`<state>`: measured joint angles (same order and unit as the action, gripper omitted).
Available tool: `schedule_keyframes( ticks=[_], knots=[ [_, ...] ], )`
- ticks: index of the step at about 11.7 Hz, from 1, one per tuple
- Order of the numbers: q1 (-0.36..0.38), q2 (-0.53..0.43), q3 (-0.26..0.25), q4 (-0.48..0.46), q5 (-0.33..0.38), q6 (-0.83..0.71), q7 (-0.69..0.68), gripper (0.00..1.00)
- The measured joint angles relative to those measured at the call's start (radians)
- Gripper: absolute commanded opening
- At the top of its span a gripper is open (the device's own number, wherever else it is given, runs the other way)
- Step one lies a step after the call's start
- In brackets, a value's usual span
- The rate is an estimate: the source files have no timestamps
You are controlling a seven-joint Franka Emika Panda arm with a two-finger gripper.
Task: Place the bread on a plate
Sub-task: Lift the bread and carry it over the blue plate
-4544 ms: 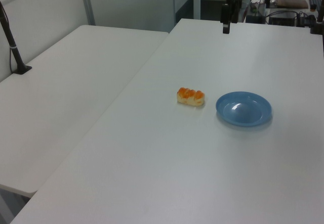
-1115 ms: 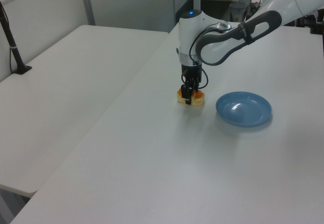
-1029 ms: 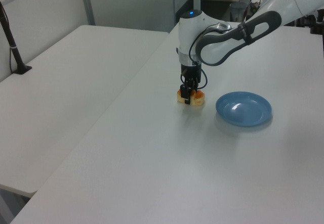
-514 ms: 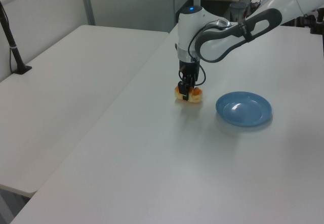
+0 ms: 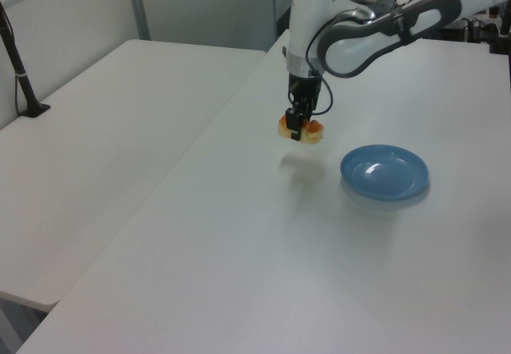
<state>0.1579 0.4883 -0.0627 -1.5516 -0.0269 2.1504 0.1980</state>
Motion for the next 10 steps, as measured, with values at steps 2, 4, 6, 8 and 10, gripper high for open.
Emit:
schedule_keyframes(
  ticks=[2,4,6,8,10],
  knots=[
    [-0.005,-0.117,-0.001,-0.118,0.000,-0.001,-0.025,0.54],
    [-0.011,-0.230,-0.001,-0.239,0.000,-0.002,-0.064,0.54],
    [-0.011,-0.334,-0.001,-0.376,0.000,-0.003,-0.120,0.54],
    [-0.009,-0.416,0.001,-0.512,0.000,0.001,-0.160,0.54],
    [-0.007,-0.455,0.006,-0.620,0.000,0.062,-0.170,0.54]
  ],
)
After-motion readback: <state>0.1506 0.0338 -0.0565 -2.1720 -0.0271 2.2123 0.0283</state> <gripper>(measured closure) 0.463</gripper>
